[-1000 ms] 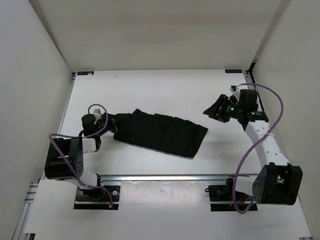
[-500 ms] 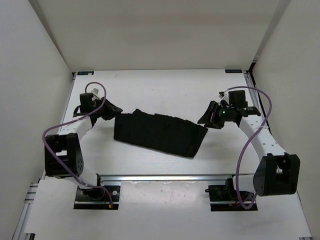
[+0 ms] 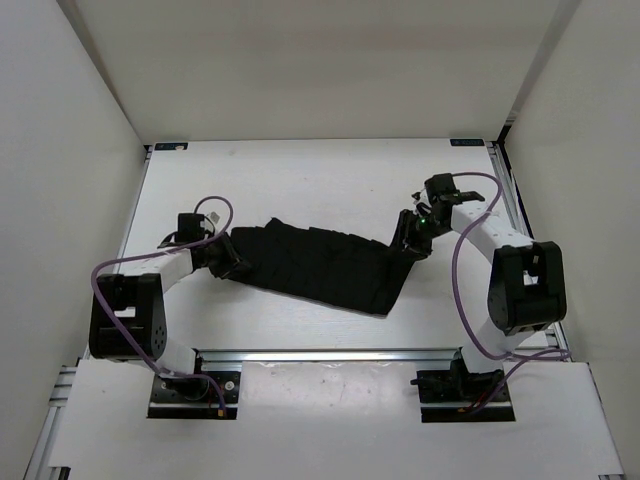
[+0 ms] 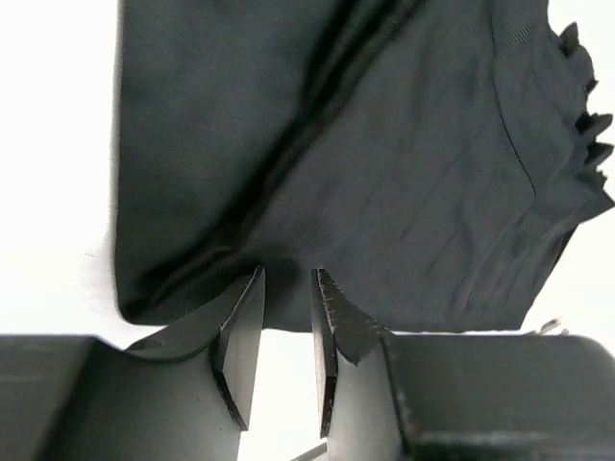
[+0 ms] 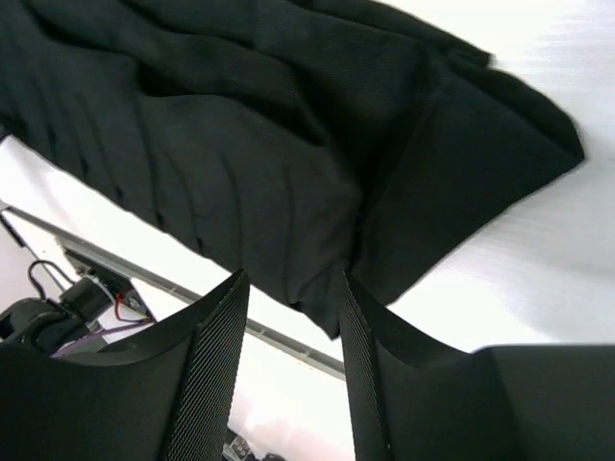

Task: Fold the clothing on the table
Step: Fold the skirt

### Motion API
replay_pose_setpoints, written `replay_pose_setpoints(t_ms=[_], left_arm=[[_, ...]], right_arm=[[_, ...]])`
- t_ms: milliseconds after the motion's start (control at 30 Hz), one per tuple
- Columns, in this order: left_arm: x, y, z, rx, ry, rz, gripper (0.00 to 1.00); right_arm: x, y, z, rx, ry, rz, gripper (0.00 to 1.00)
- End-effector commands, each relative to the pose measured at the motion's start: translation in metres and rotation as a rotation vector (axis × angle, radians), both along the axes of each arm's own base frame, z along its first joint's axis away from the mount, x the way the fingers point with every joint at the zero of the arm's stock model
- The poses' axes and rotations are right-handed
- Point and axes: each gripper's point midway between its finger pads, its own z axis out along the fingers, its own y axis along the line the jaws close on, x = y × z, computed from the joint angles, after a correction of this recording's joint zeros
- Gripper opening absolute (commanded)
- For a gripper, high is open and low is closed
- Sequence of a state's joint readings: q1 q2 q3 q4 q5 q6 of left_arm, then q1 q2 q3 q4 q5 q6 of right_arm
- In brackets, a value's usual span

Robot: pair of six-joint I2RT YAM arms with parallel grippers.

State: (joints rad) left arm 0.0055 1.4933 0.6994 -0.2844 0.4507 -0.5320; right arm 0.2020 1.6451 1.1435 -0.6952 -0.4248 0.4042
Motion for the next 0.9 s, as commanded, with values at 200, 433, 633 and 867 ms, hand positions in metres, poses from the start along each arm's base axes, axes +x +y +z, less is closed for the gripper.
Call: replay_pose_setpoints(t_ms=[200,433,633,867], left_arm=[[0.032,-0.004,0.062,-0.066,-0.184,-0.038,0.37],[0.039,0.011,0.062,0.063,-0.201,-0.065,0.43],[0.032,0.018,0.043,0.141,-0.178,-0.089,0.45],[0.032,0.018,0.03,0.138,-0.166,-0.091,0.46]], right_arm=[[0.0,-0.016,-0.005,-0.067,0.029,-0.004,0.47],[-0.01,-0.027,-0.019,-0.12,0.099,-0.029,0.48],[-0.006,-0.028,-0.015,-0.117,0.082,-0.032,0.48],[-0.007,-0.028,-0.012,-0.112,0.082,-0.029,0.48]])
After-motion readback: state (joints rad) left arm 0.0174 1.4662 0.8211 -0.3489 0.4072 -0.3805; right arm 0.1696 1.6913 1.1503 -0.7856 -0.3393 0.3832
